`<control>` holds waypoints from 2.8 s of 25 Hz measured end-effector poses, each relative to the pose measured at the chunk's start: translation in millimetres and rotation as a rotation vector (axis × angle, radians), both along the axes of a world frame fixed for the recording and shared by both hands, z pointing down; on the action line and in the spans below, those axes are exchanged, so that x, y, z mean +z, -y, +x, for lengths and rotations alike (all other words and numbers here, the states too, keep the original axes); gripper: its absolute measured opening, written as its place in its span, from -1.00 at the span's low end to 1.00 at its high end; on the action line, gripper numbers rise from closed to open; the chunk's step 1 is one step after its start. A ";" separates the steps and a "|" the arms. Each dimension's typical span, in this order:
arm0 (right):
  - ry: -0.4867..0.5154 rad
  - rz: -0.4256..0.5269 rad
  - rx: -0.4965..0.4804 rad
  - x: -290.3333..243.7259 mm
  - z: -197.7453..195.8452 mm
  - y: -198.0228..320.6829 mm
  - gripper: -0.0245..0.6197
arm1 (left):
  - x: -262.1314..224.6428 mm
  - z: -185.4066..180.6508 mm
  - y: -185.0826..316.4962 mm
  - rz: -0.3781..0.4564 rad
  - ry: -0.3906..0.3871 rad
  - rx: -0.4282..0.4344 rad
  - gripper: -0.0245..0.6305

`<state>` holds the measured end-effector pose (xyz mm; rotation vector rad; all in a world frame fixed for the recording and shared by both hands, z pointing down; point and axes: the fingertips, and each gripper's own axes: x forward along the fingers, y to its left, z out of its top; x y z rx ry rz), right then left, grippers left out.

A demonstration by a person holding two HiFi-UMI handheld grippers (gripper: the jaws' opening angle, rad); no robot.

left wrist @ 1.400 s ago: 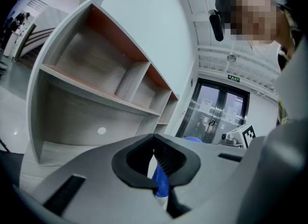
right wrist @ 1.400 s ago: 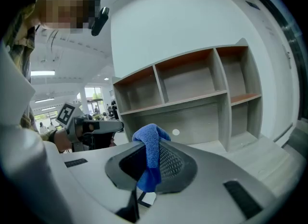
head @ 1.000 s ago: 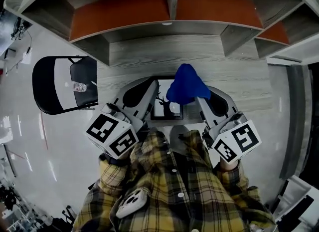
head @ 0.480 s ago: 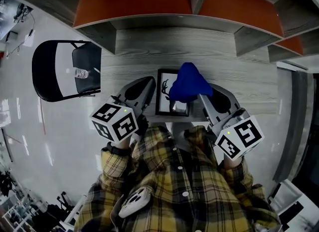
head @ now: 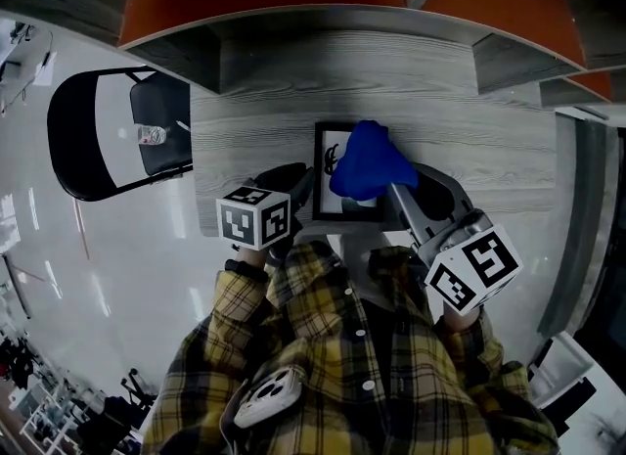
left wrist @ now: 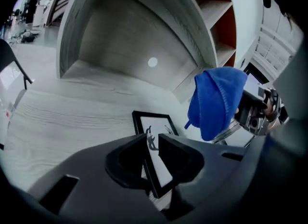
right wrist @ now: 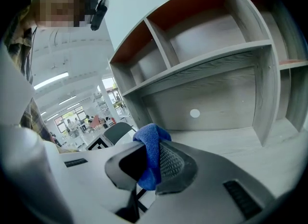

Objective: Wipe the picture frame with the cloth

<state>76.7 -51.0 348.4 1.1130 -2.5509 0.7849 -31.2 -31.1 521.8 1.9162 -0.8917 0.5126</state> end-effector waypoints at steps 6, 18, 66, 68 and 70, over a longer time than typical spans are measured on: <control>0.001 -0.057 0.027 27.8 0.3 2.0 -0.80 | 41.7 3.4 -19.7 -0.102 0.012 0.053 -0.69; 0.000 -0.098 0.029 47.4 -2.7 2.0 -0.80 | 54.1 17.0 -26.3 -0.203 -0.058 0.104 -0.69; -0.780 -0.227 0.081 210.6 46.1 19.0 -0.80 | 53.1 17.0 -24.9 -0.250 -0.153 0.129 -0.72; -0.790 -0.259 0.126 213.9 61.7 17.4 -0.80 | 53.2 17.6 -24.2 -0.249 -0.155 0.131 -0.72; -0.821 -0.299 0.153 219.9 78.7 13.1 -0.80 | 53.7 17.8 -24.2 -0.249 -0.154 0.132 -0.72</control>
